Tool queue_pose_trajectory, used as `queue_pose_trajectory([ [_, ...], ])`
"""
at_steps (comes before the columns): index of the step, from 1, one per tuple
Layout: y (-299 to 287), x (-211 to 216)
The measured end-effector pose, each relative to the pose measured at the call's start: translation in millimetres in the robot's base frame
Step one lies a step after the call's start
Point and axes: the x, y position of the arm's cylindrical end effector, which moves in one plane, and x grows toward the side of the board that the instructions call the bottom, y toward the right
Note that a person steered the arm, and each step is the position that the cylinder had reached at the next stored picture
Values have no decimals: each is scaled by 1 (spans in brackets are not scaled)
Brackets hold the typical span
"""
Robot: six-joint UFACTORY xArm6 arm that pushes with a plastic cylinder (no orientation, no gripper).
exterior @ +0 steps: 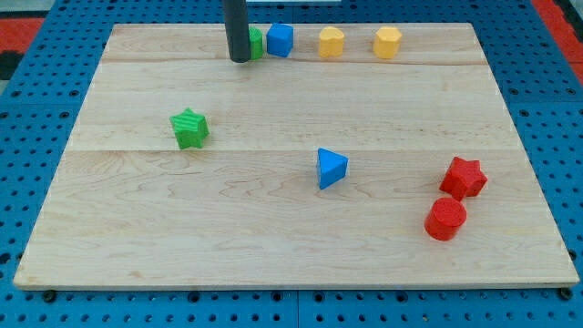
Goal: Move the green star to the left of the green circle
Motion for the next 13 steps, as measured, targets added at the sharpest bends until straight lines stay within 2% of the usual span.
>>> queue_pose_trajectory([
  [1,4,27],
  [3,-7,140],
  [4,-32,156],
  [6,-111,156],
  [8,-171,174],
  [9,-172,157],
  [11,-134,119],
  [13,-104,122],
])
